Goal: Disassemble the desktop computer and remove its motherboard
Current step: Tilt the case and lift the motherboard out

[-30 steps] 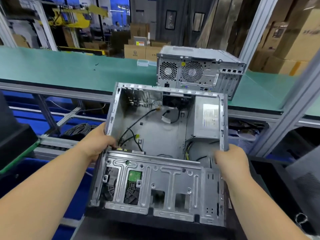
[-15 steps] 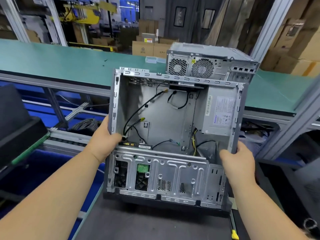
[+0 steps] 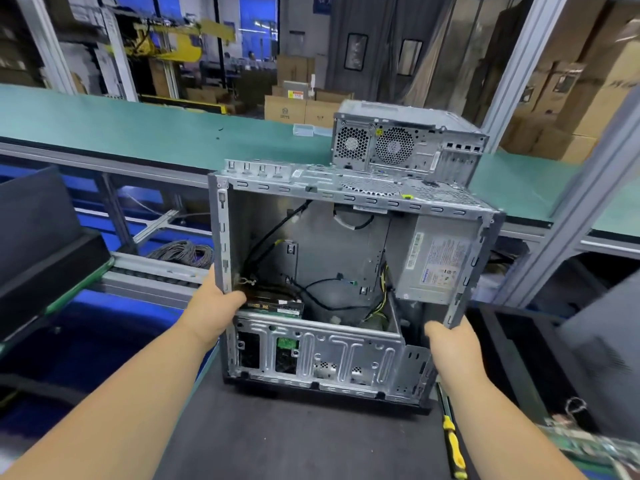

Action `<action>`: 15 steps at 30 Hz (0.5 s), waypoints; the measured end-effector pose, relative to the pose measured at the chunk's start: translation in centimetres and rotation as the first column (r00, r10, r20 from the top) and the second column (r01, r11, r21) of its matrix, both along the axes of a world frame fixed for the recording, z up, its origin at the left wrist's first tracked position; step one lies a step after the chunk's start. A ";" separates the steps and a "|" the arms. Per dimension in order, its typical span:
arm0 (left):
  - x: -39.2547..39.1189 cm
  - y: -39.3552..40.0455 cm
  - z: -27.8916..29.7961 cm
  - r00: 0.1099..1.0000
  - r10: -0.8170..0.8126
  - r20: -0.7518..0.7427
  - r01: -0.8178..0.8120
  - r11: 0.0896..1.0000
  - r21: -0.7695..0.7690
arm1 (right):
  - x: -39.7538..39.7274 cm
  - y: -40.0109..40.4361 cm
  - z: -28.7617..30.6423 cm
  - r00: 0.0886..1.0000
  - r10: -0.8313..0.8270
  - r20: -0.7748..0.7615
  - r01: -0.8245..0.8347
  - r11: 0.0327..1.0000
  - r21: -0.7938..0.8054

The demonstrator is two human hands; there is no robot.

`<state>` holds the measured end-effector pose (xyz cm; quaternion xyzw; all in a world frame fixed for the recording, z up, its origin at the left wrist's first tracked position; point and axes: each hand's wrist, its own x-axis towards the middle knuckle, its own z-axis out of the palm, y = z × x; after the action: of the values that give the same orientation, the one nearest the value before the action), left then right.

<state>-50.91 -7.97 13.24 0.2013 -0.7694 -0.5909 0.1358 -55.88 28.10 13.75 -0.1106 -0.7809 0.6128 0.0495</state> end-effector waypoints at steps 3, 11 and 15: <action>1.3 0.3 -0.6 1.000 0.016 0.007 -0.016 1.000 0.024 | 1.1 0.2 -0.5 1.000 -0.009 0.005 0.009 1.000 -0.003; 3.0 1.1 -2.3 0.998 0.059 -0.025 -0.056 0.993 0.101 | 3.3 0.8 -2.4 0.999 0.029 -0.043 -0.031 0.999 -0.043; 3.2 1.3 -1.9 0.997 0.069 -0.013 -0.067 0.990 0.121 | 3.1 1.2 -2.3 0.995 0.098 -0.003 -0.098 0.995 -0.036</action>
<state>-47.73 -6.65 11.33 0.2302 -0.7238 -0.6328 0.1504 -52.76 29.34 11.41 -0.0728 -0.7742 0.6285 0.0177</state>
